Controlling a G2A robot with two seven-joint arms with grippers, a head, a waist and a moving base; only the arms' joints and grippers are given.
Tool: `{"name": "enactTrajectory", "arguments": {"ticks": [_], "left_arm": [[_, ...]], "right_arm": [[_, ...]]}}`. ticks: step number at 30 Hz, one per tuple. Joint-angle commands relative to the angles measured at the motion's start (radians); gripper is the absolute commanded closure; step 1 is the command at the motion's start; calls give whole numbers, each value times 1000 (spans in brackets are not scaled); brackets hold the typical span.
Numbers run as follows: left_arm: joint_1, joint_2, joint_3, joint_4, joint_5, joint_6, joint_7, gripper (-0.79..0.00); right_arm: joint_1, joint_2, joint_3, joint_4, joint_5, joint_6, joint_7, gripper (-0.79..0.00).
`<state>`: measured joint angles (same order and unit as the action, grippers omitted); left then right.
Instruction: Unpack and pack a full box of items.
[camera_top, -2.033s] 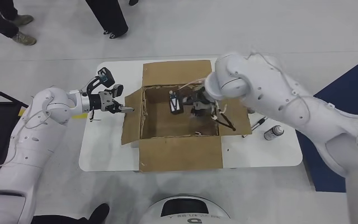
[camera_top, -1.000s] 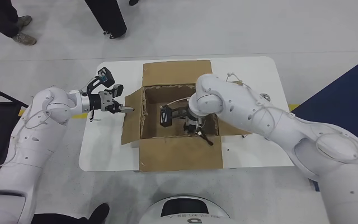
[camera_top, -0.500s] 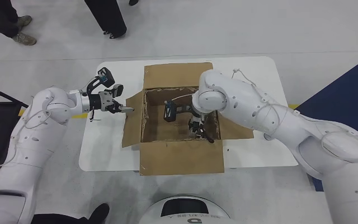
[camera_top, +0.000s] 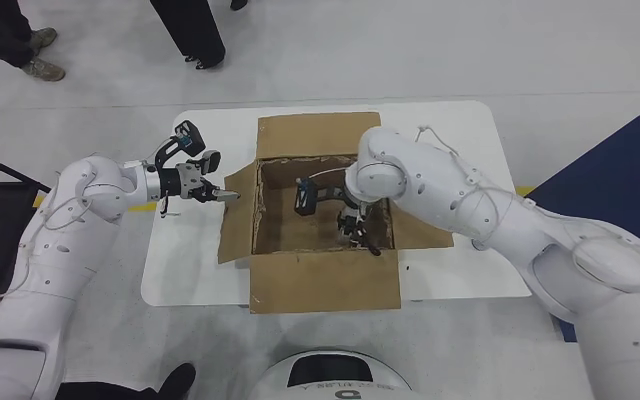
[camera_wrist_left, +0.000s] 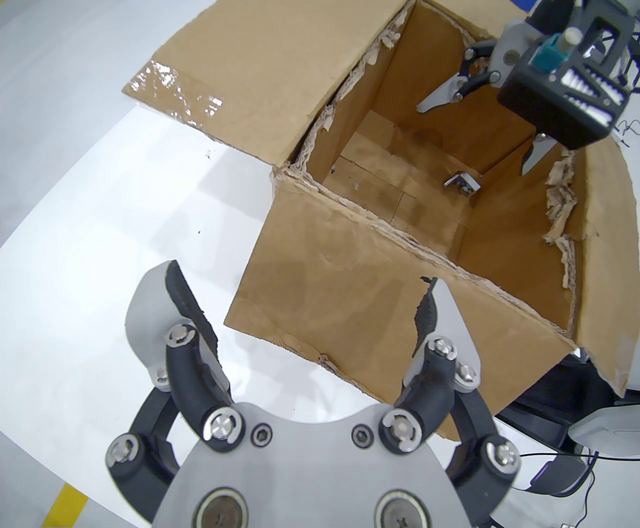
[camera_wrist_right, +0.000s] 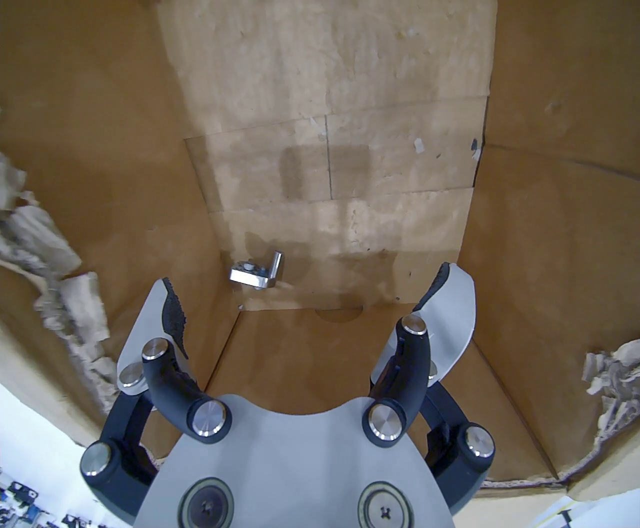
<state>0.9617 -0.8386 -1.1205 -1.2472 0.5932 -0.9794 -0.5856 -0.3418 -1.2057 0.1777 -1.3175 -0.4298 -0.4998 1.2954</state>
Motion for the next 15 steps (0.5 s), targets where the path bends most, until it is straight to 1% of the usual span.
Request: {"name": "enactTrajectory", "arguments": {"ticks": [1, 10, 11, 12, 13, 14, 15], "left_arm": [[0, 0, 0, 0, 0, 0, 0, -785], [0, 0, 0, 0, 0, 0, 0, -785], [0, 0, 0, 0, 0, 0, 0, -785], [0, 0, 0, 0, 0, 0, 0, -785], [0, 0, 0, 0, 0, 0, 0, -785], [0, 0, 0, 0, 0, 0, 0, -785], [0, 0, 0, 0, 0, 0, 0, -785]], "right_arm": [[-4, -4, -3, 10, 3, -7, 15, -785], [-53, -24, -8, 30, -51, 12, 37, -785], [-58, -26, -8, 41, -53, 11, 36, -770], [-62, -28, -8, 53, -50, 12, 37, -705], [-64, -30, -8, 66, -48, 17, 42, -573], [-66, -33, -8, 72, -47, 20, 45, -536], [-70, -37, -8, 78, -45, 23, 48, -554]]}}
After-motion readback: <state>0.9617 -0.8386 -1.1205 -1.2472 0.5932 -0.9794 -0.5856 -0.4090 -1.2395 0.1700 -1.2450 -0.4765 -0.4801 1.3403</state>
